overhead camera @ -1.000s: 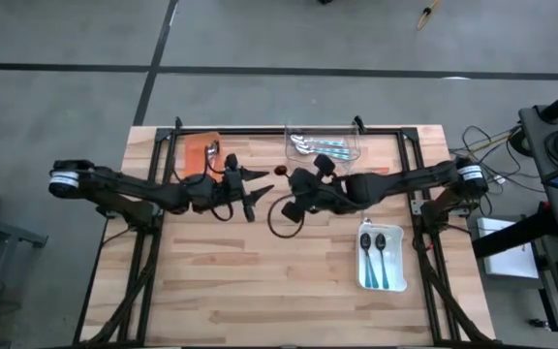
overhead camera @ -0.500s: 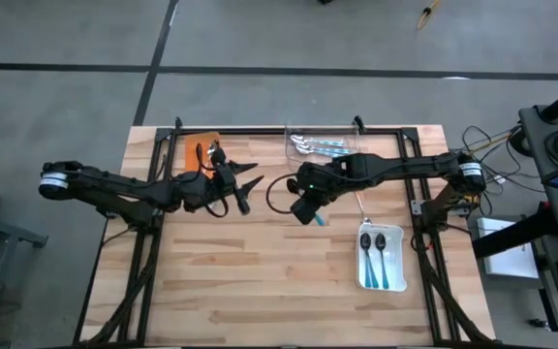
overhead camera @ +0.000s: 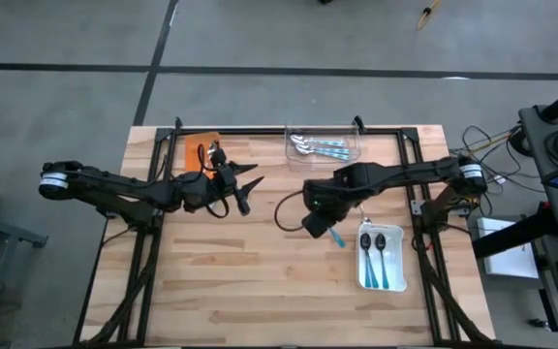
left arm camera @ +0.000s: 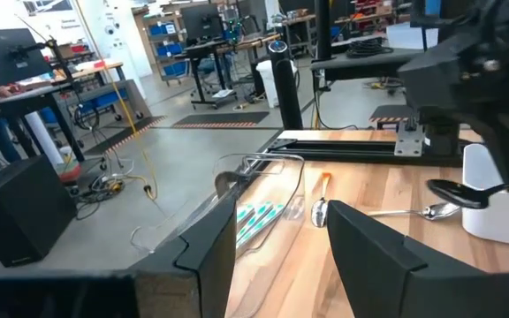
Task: Sort silverware by color (type)
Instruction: Put the blue spoon into the white bin
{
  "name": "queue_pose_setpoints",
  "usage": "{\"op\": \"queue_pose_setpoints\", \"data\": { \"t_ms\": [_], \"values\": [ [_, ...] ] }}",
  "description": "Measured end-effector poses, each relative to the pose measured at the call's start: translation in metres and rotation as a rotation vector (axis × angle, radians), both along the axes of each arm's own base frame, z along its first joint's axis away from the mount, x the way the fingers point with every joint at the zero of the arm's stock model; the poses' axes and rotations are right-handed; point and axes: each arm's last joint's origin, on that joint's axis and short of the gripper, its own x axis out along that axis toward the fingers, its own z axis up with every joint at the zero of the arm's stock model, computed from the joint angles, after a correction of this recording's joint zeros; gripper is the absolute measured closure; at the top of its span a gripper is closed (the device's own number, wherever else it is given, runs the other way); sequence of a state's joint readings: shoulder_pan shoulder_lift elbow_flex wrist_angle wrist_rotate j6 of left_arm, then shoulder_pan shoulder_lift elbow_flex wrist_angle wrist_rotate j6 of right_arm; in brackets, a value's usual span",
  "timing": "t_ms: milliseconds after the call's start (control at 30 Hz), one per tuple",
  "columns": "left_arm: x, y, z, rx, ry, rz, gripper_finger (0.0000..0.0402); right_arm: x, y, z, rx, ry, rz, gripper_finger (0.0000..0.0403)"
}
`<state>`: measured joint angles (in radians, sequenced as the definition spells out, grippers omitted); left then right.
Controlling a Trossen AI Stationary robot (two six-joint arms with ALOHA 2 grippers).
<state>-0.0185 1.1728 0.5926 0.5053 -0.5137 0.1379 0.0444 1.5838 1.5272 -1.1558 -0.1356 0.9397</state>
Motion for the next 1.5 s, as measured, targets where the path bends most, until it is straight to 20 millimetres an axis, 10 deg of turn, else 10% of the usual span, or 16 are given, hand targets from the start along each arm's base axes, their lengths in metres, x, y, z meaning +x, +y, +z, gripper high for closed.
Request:
{"op": "queue_pose_setpoints", "data": {
  "t_ms": [367,1100,1500],
  "values": [
    [0.000,0.000,0.000,-0.017,-0.008,0.001,0.0242,-0.028,0.020,-0.006,0.006,0.107,-0.055,0.0394],
    [0.000,0.000,-0.001,-0.017,0.003,0.001,0.0242,-0.147,0.043,-0.040,0.210,0.106,-0.567,0.0394],
    [0.000,0.000,-0.002,-0.017,0.007,0.002,0.0242,-0.167,0.059,-0.054,0.226,0.170,-0.610,0.0394]
  ]
}}
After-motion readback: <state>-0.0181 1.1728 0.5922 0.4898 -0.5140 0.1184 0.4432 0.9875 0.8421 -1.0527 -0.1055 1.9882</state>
